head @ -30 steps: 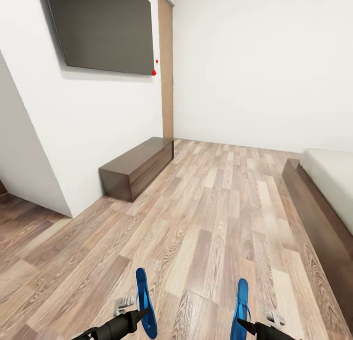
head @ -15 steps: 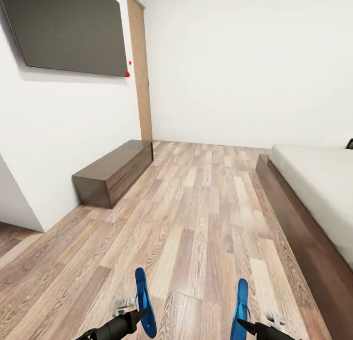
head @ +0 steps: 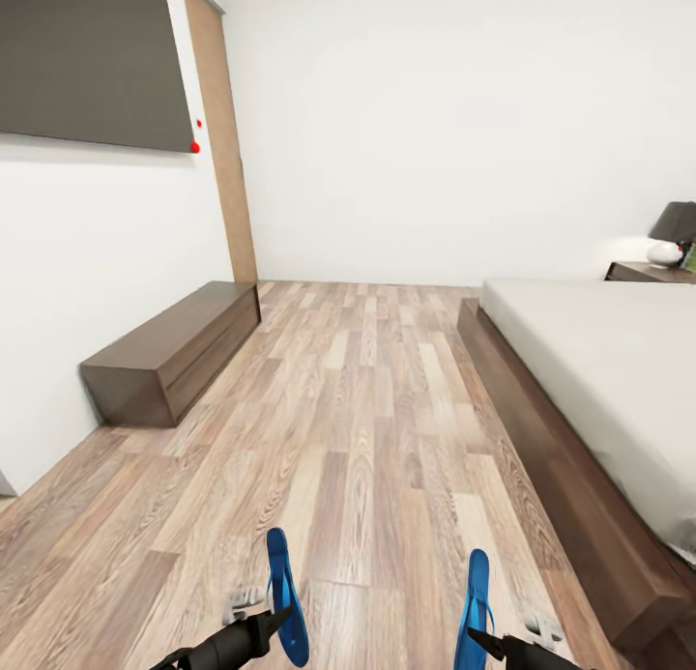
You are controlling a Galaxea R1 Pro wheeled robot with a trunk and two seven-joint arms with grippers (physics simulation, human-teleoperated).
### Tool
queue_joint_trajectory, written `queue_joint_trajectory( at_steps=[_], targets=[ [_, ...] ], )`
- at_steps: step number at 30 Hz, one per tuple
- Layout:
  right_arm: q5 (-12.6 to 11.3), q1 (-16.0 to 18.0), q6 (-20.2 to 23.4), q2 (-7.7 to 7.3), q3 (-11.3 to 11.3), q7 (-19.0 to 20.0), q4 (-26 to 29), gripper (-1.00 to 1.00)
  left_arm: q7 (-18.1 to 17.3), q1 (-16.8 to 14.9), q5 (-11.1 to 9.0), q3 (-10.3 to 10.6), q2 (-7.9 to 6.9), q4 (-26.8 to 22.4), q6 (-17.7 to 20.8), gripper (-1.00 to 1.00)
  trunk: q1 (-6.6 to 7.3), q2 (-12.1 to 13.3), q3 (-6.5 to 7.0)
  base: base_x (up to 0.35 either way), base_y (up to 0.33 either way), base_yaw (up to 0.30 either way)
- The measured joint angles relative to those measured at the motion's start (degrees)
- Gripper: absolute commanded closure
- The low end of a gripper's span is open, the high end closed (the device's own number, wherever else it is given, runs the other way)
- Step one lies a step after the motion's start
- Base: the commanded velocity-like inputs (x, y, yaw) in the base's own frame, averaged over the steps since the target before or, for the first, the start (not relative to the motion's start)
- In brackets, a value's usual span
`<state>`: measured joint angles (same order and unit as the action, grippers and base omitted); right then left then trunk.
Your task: In the bedroom, move the book from the bed onto either nightstand, and place the two sandals side by side next to the bed.
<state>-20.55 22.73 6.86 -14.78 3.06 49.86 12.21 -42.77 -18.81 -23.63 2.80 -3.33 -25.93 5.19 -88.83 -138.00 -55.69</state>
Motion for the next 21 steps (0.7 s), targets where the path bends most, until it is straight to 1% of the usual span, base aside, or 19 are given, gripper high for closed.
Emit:
queue_joint_trajectory(
  at_steps=[21],
  targets=[
    [0.0,0.0,0.0,0.0,0.0,-0.1,0.0,1.0,0.0,0.0,0.0,0.0,0.05,0.0,0.0,1.0,0.0,0.0,0.0,0.0,0.0,-0.3]
  ],
)
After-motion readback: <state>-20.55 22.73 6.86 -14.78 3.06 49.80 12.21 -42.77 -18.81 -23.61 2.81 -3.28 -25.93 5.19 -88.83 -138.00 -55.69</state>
